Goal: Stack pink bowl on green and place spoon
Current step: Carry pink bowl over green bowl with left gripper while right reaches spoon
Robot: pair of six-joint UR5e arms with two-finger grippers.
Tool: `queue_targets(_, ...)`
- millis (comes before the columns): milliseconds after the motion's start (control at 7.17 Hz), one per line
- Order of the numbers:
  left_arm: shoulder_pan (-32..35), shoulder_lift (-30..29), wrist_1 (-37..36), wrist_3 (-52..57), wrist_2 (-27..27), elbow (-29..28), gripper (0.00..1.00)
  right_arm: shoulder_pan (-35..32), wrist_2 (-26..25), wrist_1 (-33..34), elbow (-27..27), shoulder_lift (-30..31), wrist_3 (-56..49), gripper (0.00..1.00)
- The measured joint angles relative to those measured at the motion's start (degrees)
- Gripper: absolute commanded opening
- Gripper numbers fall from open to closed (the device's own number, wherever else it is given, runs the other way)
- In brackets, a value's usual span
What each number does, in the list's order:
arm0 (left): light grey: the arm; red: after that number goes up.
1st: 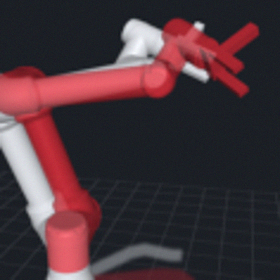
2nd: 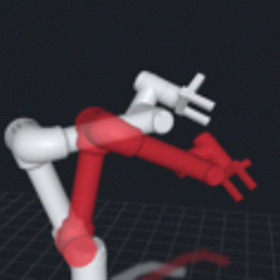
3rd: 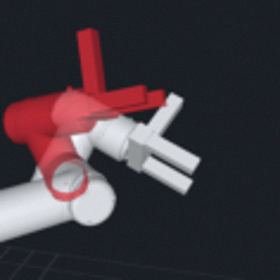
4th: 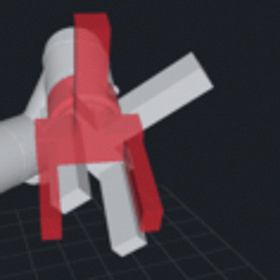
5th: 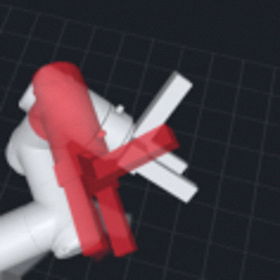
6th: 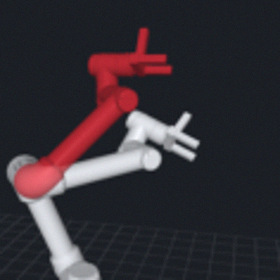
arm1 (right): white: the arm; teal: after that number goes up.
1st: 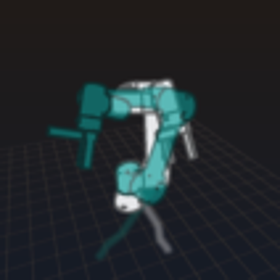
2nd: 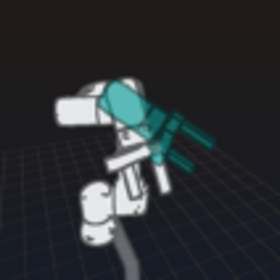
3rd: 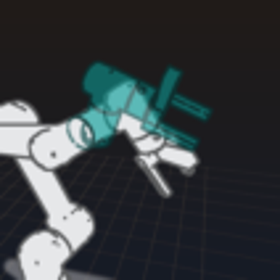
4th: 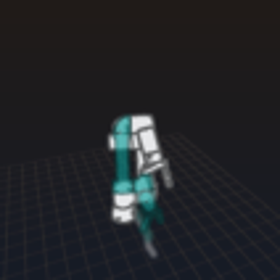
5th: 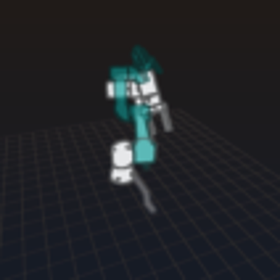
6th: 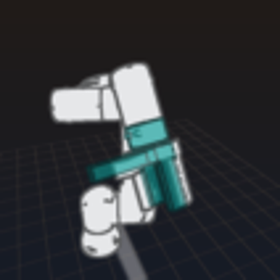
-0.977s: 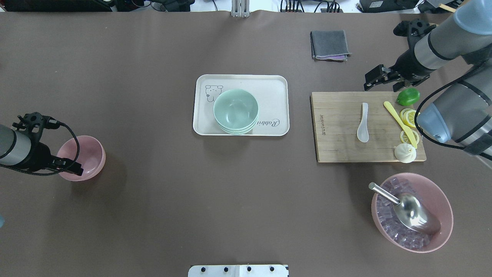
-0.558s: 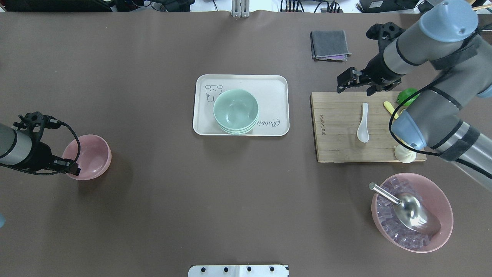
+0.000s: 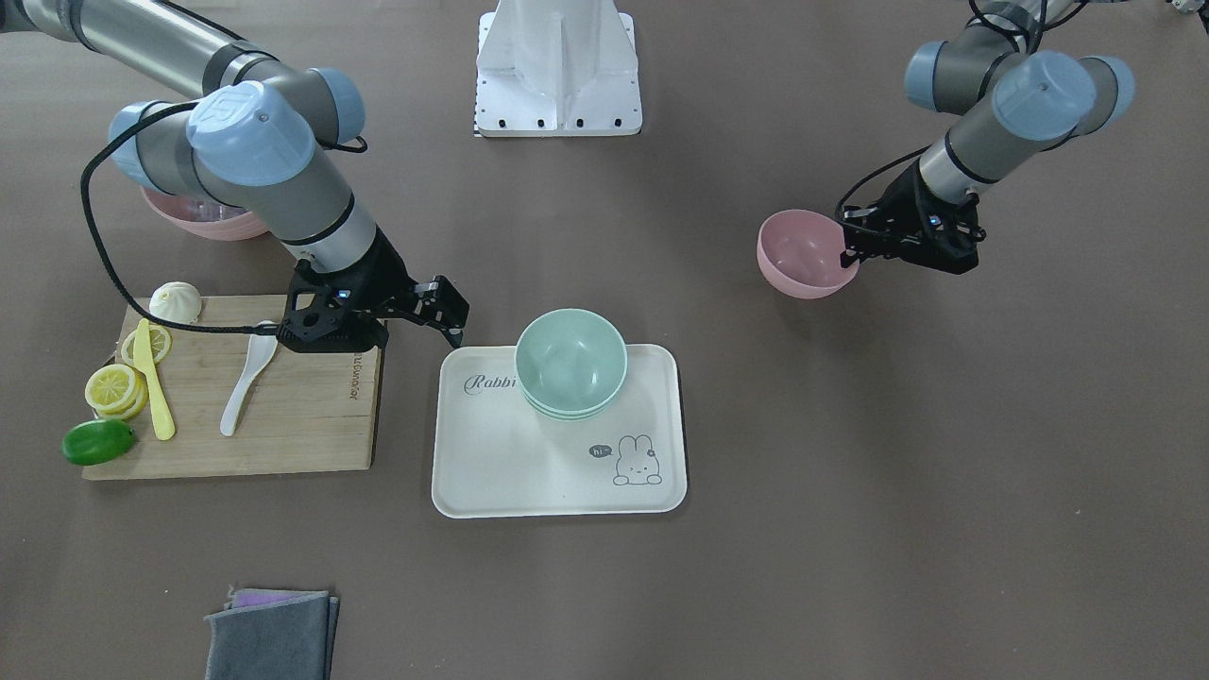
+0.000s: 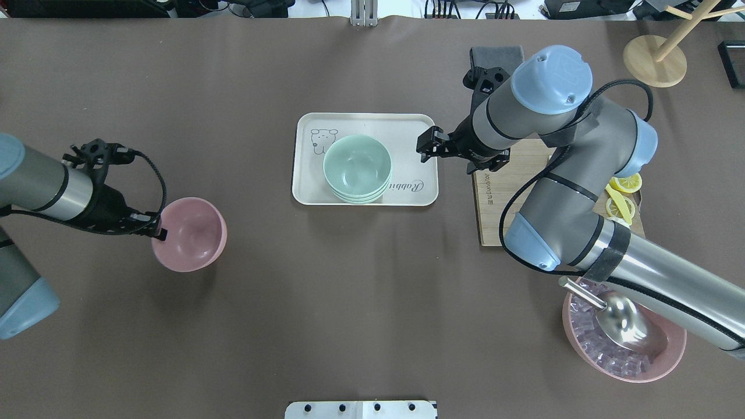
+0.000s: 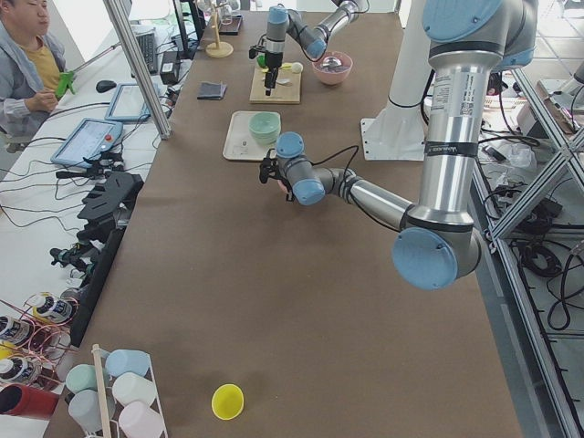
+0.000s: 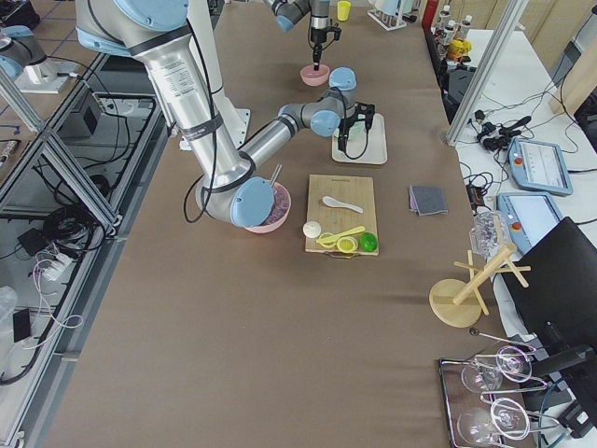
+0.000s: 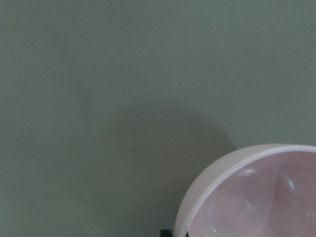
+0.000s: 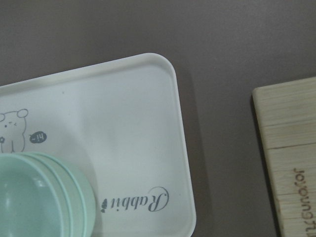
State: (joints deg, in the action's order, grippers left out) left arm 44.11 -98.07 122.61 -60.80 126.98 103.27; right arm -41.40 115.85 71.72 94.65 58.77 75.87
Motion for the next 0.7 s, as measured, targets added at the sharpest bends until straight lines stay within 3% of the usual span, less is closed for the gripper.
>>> queue_targets(419, -0.9, -21.4, -11.2, -11.0, -1.5, -5.5, 0.00, -4.4, 2.7, 0.2, 2.6, 7.3, -3.1, 0.98)
queue_targets(698, -3.0, -31.4, -16.7, -12.0, -6.0, -10.5, 0.00, -7.6, 3.6, 0.5, 2.3, 12.9, -10.1, 0.98)
